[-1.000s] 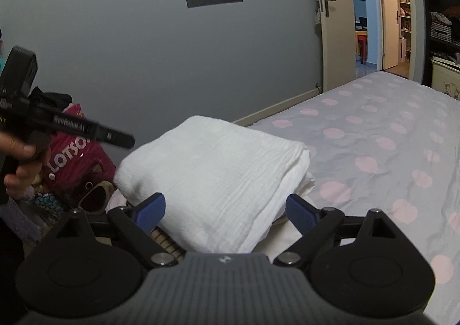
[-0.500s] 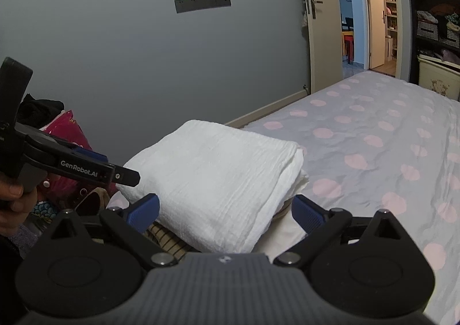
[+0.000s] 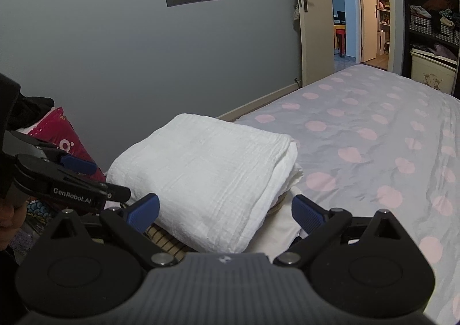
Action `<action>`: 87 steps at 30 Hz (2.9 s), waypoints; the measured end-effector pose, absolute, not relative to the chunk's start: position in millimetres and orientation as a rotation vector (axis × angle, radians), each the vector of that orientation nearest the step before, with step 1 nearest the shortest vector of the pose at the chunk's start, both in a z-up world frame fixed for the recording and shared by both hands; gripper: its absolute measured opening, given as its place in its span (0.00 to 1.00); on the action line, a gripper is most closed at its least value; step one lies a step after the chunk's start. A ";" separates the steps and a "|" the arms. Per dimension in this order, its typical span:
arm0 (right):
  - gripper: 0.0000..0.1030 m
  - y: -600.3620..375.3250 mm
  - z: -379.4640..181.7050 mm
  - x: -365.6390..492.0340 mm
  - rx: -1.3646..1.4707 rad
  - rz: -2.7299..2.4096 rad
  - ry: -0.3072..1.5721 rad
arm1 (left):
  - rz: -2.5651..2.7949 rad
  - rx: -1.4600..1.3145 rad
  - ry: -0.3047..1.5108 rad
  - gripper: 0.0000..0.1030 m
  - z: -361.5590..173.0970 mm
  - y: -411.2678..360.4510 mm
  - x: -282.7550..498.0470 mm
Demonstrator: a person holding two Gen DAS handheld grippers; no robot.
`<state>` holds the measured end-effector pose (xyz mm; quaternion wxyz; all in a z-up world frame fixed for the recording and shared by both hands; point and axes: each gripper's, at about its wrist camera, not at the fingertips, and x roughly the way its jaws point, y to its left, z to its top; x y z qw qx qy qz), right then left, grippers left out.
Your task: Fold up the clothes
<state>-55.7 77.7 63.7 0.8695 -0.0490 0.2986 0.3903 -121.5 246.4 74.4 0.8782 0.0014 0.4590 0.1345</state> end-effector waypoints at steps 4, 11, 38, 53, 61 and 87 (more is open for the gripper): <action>0.97 80.2 63.0 -55.9 -0.107 0.815 0.622 | 0.280 0.003 0.972 0.72 71.3 248.2 -123.7; 0.97 81.5 61.1 -54.8 -0.111 0.809 0.629 | 0.268 0.018 0.971 0.72 70.6 245.3 -124.5; 0.97 82.5 59.8 -53.5 -0.115 0.798 0.635 | 0.267 0.020 0.971 0.72 71.5 245.2 -124.2; 0.97 83.6 58.8 -53.9 -0.113 0.798 0.642 | 0.266 0.025 0.972 0.72 71.8 245.4 -123.9; 0.97 83.2 58.4 -53.6 -0.112 0.797 0.645 | 0.263 0.034 0.977 0.72 71.0 244.0 -122.7; 0.97 84.0 58.4 -54.1 -0.116 0.795 0.647 | 0.266 0.038 0.972 0.72 69.8 243.3 -123.8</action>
